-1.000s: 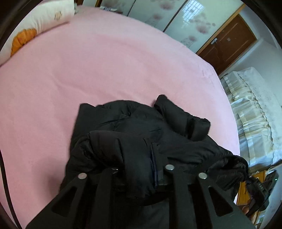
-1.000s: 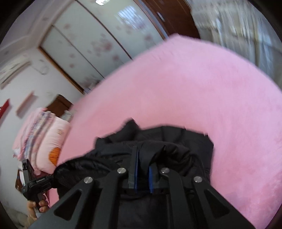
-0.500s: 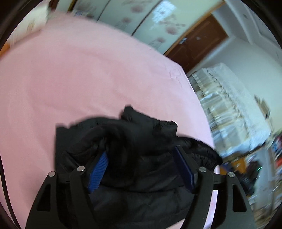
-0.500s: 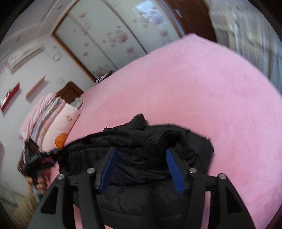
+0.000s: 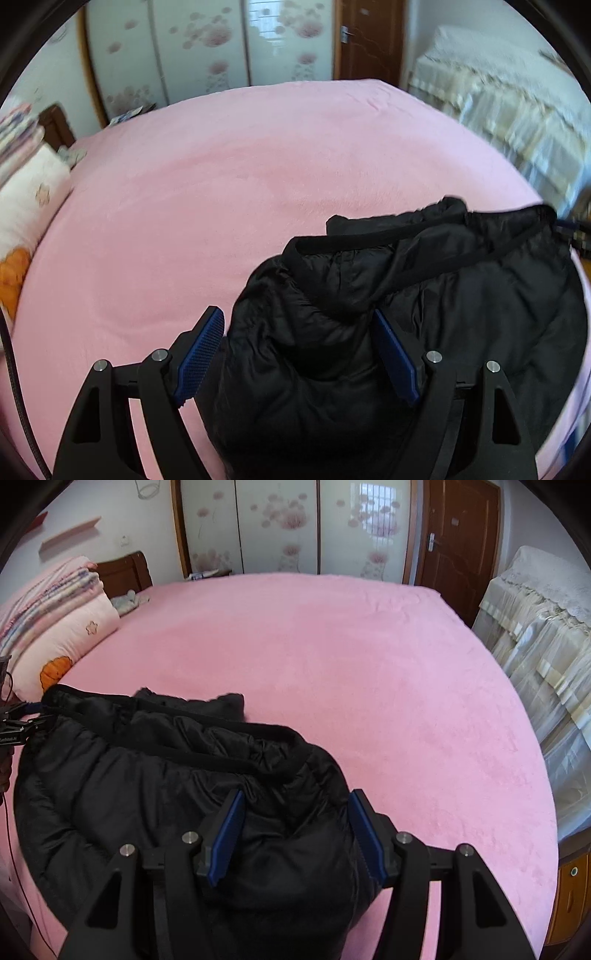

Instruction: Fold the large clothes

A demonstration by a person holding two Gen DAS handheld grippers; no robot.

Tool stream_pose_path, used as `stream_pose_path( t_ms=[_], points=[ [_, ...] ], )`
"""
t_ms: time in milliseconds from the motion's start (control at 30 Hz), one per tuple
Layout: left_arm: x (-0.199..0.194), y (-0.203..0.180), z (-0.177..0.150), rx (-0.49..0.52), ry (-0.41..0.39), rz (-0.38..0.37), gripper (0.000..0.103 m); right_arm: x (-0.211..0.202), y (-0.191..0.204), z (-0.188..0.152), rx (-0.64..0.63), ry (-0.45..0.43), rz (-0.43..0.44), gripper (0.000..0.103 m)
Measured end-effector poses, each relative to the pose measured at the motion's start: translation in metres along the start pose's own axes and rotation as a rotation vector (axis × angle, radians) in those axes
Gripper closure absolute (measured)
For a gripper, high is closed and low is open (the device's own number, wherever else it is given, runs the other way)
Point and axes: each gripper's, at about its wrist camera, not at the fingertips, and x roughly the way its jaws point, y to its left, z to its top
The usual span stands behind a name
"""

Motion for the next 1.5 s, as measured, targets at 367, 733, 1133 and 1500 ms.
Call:
stream_pose_path(
  t_ms=[367, 733, 1133, 1500],
  points=[
    [0.024, -0.014, 0.018, 0.109, 0.008, 0.040, 0.095, 0.043, -0.012, 0.006, -0.001, 0.113, 0.079, 0.096],
    [0.029, -0.001, 0.035, -0.072, -0.072, 0.287, 0.097, 0.031, -0.030, 0.021, 0.188, -0.103, -0.133, 0.103],
    [0.067, -0.014, 0.028, -0.082, -0.009, 0.293, 0.096, 0.037, -0.026, 0.019, 0.198, -0.089, -0.256, 0.103],
    [0.072, -0.019, 0.035, -0.096, 0.008, 0.267, 0.095, 0.075, -0.010, 0.050, 0.173, 0.084, -0.101, 0.036]
  ],
)
